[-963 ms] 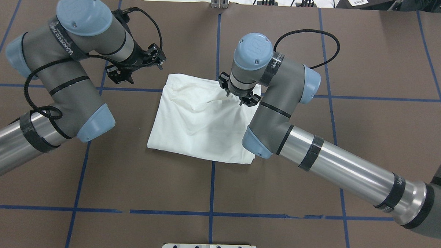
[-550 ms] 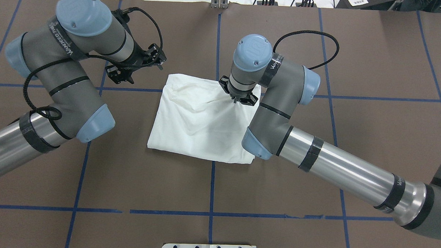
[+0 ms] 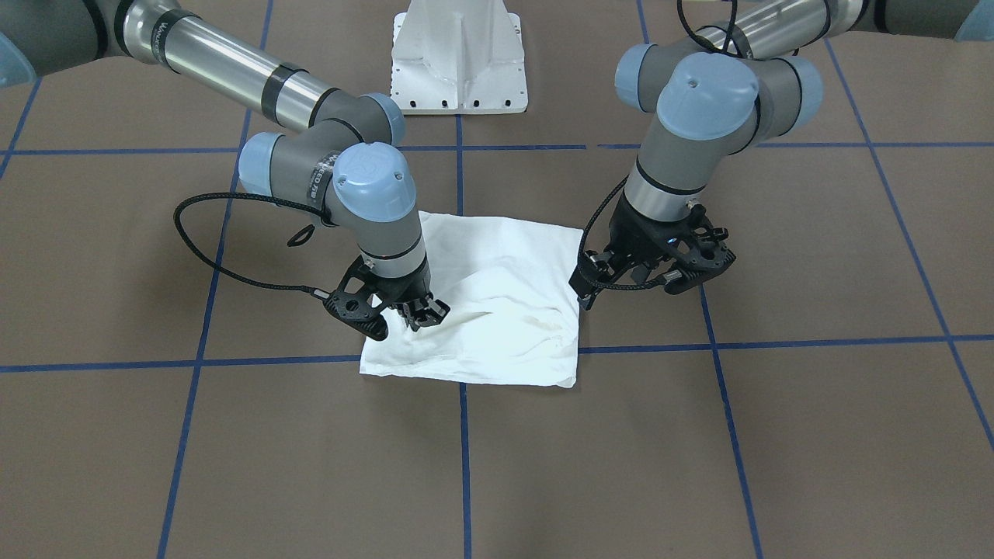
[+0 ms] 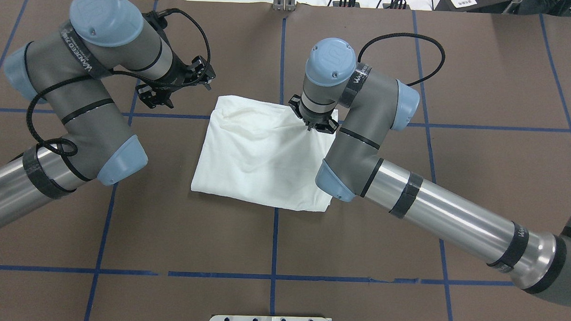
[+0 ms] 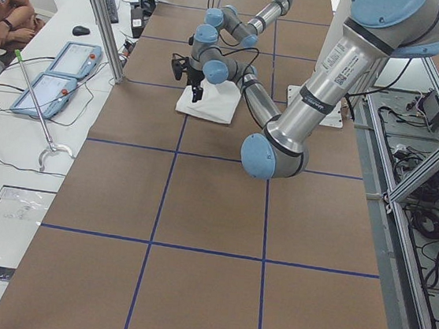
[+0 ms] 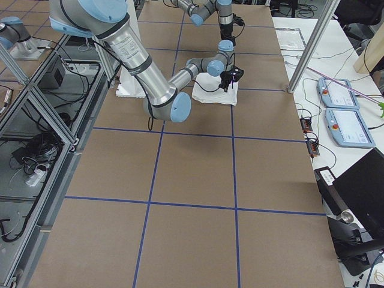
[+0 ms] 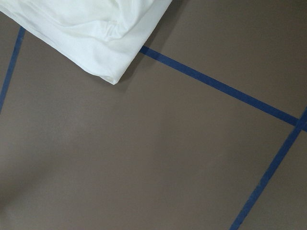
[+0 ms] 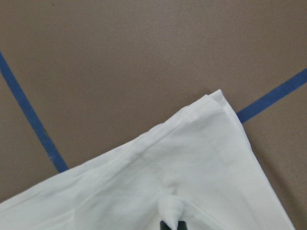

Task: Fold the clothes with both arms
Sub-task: 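Press the folded shirt's far corner with the right gripper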

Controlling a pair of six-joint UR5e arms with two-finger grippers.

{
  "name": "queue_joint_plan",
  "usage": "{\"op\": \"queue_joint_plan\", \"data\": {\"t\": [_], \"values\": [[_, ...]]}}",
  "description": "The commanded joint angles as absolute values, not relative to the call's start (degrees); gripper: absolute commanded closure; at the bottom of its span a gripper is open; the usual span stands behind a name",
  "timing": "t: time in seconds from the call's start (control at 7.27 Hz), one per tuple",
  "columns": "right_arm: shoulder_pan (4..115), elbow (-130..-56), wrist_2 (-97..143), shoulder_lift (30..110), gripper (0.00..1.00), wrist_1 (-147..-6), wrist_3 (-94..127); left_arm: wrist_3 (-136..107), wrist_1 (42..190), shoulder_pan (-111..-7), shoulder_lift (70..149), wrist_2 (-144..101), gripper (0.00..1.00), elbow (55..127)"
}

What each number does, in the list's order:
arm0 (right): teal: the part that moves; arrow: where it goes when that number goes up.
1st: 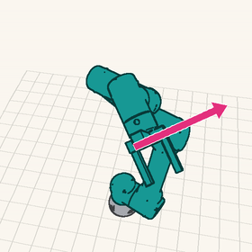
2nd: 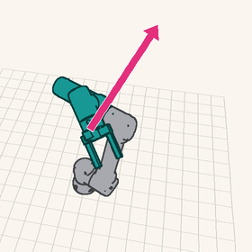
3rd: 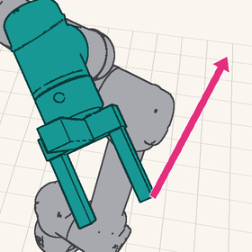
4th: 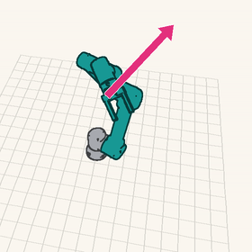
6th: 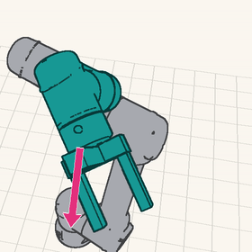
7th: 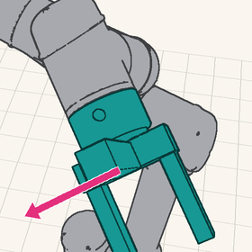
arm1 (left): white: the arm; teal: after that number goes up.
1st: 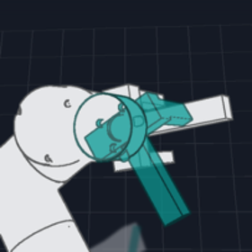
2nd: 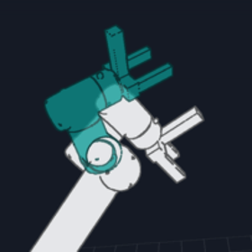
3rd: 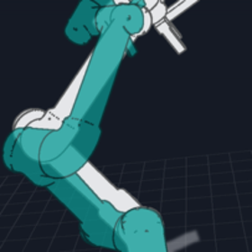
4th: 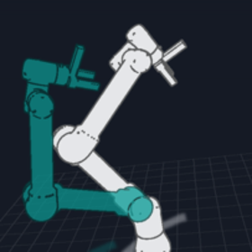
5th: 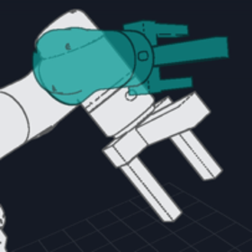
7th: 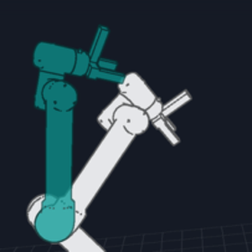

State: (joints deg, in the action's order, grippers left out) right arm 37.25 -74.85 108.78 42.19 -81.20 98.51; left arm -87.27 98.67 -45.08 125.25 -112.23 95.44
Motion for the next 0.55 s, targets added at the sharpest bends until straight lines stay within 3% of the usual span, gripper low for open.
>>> {"op": "queue_joint_plan", "data": {"t": [0.0, 0.14, 0.28, 0.41], "values": [[39.54, -75.94, 110.21, 42.19, 1.0, -91.28, 98.53, -87.36, 98.7, -45.09, 125.24, -112.24, 0.0, 95.54], [39.72, -75.94, 110.21, 42.27, 1.0, -92.45, 98.53, -87.45, 98.7, -45.09, 125.24, -112.24, 0.0, 95.54], [39.9, -75.94, 110.04, 42.28, 0.65, -92.37, 98.61, -87.36, 98.7, -45.09, 125.33, -112.24, 0.0, 95.62], [40.08, -75.76, 109.69, 42.36, 0.01, -92.03, 98.27, -87.36, 98.7, -45.09, 125.33, -112.24, 0.0, 95.97]]}}
